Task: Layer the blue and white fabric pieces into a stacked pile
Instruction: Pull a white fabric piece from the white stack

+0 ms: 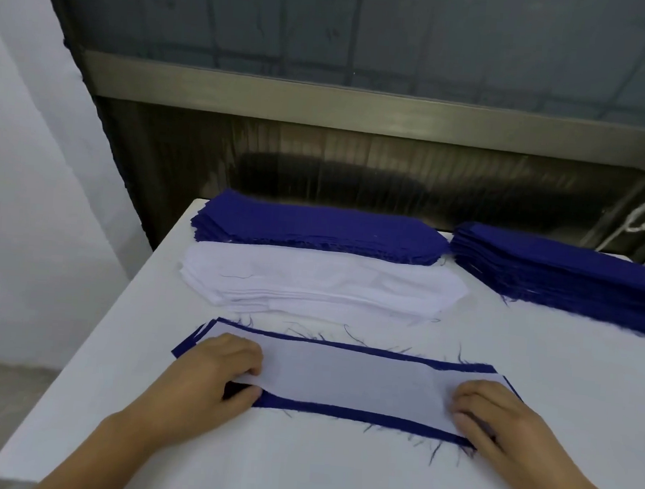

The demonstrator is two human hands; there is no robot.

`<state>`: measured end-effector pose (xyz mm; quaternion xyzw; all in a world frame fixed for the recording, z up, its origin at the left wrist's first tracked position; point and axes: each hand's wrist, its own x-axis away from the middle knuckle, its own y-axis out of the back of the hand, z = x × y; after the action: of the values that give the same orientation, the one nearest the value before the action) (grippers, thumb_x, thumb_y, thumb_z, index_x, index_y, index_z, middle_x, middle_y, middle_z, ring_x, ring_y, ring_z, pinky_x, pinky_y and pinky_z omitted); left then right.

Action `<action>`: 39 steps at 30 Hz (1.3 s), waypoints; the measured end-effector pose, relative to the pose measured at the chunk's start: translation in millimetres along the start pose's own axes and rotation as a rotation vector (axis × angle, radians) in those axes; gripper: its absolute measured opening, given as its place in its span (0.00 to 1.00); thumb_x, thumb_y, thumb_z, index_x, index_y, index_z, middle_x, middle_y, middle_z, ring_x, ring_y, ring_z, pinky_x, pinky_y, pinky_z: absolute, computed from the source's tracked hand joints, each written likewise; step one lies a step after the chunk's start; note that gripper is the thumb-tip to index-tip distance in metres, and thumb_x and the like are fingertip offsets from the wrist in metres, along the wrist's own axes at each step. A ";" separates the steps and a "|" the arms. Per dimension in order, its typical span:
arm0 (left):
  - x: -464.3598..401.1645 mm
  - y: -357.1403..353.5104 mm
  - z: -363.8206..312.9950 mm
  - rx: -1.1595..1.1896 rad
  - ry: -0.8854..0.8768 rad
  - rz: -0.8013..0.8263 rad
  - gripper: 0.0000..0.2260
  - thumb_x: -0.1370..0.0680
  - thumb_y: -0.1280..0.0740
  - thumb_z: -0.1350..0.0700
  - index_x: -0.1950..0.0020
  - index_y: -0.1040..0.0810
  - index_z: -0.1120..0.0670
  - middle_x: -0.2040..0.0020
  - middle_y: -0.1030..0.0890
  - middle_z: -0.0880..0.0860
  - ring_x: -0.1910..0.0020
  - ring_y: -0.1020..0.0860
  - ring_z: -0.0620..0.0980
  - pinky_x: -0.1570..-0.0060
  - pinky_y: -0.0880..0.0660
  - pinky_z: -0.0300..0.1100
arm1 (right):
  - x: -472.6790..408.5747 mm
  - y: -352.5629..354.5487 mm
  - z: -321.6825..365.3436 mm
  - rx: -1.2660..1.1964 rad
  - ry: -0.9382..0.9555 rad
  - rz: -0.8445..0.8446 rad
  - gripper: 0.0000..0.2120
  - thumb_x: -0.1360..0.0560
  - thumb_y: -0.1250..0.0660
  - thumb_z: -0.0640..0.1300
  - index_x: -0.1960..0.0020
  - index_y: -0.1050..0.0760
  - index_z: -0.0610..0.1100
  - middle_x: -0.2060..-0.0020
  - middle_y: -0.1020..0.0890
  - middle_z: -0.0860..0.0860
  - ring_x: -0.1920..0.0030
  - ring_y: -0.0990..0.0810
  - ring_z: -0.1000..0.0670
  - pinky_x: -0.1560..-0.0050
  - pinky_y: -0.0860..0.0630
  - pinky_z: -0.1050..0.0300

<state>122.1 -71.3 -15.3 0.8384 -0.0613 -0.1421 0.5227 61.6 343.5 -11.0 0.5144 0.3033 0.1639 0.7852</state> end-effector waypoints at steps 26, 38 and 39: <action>-157.2 -7.6 3.8 -0.161 0.152 -0.026 0.23 0.19 0.43 0.41 0.25 0.34 0.48 0.25 0.34 0.47 0.28 0.36 0.47 0.30 0.41 0.41 | -164.5 -24.3 -24.2 -0.062 -0.254 0.094 0.15 0.22 0.36 0.54 0.37 0.27 0.52 0.43 0.27 0.59 0.44 0.30 0.58 0.43 0.36 0.65; -168.7 -0.7 5.6 0.000 0.226 -0.068 0.15 0.23 0.31 0.48 0.37 0.22 0.48 0.36 0.25 0.45 0.38 0.29 0.46 0.38 0.33 0.38 | -167.9 -15.9 -36.6 0.096 -0.140 0.126 0.05 0.20 0.38 0.49 0.44 0.28 0.53 0.50 0.25 0.58 0.49 0.27 0.55 0.49 0.32 0.66; -169.2 -0.5 4.9 0.006 0.225 -0.078 0.14 0.23 0.31 0.49 0.38 0.22 0.48 0.37 0.25 0.45 0.39 0.28 0.46 0.38 0.32 0.38 | -168.2 -16.9 -36.4 0.114 -0.141 0.122 0.06 0.20 0.39 0.47 0.43 0.27 0.52 0.48 0.25 0.57 0.48 0.27 0.55 0.48 0.32 0.66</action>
<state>-40.5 -32.8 11.8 0.8523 0.0303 -0.0670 0.5179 -91.0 266.4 15.0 0.5859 0.2243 0.1575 0.7626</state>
